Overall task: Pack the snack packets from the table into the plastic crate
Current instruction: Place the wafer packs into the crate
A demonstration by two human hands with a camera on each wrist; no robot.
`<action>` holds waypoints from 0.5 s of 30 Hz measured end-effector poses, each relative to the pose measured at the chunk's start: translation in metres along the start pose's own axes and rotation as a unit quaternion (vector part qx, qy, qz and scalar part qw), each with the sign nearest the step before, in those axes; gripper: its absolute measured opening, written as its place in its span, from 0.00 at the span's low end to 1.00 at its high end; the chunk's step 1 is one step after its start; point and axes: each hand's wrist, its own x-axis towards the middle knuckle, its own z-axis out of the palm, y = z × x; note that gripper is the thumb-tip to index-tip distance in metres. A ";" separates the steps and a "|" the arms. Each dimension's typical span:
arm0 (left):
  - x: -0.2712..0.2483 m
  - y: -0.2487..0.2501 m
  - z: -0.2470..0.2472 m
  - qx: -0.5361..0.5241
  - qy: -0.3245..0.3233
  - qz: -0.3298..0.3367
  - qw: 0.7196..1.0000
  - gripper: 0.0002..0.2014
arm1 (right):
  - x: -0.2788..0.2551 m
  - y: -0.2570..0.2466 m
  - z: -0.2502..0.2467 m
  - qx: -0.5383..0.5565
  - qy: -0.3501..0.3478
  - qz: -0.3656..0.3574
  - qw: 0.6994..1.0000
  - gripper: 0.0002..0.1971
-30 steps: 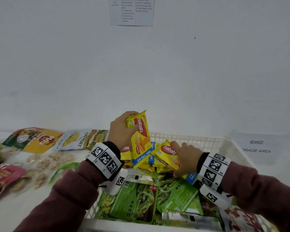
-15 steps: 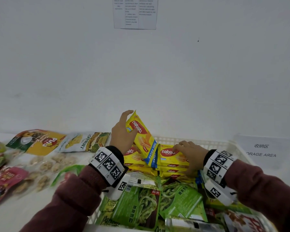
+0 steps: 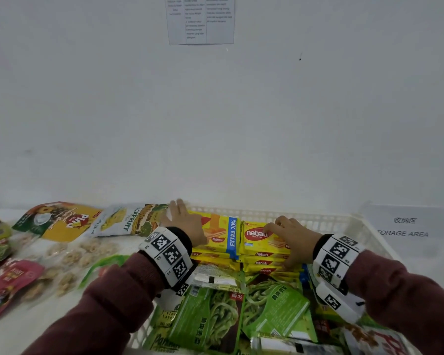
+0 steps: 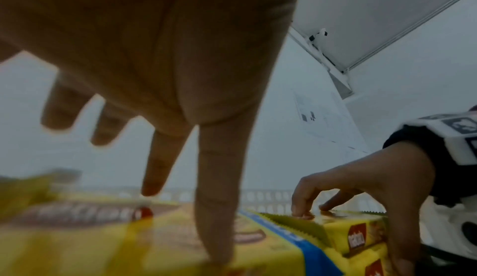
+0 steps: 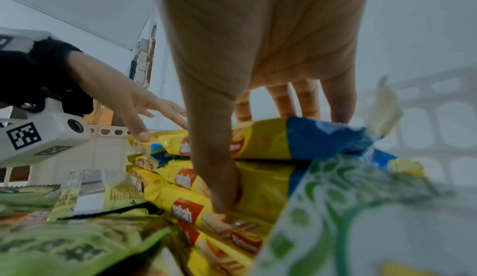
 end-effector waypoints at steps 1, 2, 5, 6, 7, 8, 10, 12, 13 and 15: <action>0.000 0.001 -0.001 0.004 -0.009 0.019 1.000 0.34 | 0.000 0.000 0.000 -0.002 -0.001 0.000 1.000 0.42; 0.001 0.003 -0.003 -0.002 -0.030 0.039 0.999 0.37 | 0.000 0.001 0.001 -0.002 -0.001 0.000 1.000 0.42; 0.008 0.007 -0.001 0.001 -0.096 0.081 0.992 0.44 | -0.001 0.002 0.000 0.003 -0.002 -0.002 1.000 0.42; 0.009 0.010 0.000 0.017 -0.101 0.082 0.991 0.45 | -0.001 0.003 0.000 0.000 -0.003 -0.003 1.000 0.42; 0.010 0.013 0.000 0.037 -0.090 0.081 0.992 0.44 | -0.001 0.004 0.000 -0.006 -0.002 -0.004 1.000 0.43; 0.009 0.016 0.000 0.061 -0.074 0.079 0.992 0.43 | -0.002 0.004 0.000 -0.009 0.000 -0.004 1.000 0.43; 0.011 0.020 0.000 0.091 -0.041 0.078 0.992 0.42 | -0.002 0.005 0.000 0.001 0.001 -0.001 1.000 0.43; 0.014 0.022 0.000 0.075 -0.035 0.086 0.993 0.39 | -0.002 0.006 0.000 0.016 0.001 -0.002 1.000 0.43; 0.017 0.022 0.001 0.058 -0.036 0.090 0.994 0.39 | -0.002 0.006 0.000 0.020 0.001 -0.002 1.000 0.42; 0.018 0.022 0.003 0.032 -0.035 0.097 0.994 0.41 | -0.002 0.007 -0.001 0.028 0.001 -0.004 1.000 0.41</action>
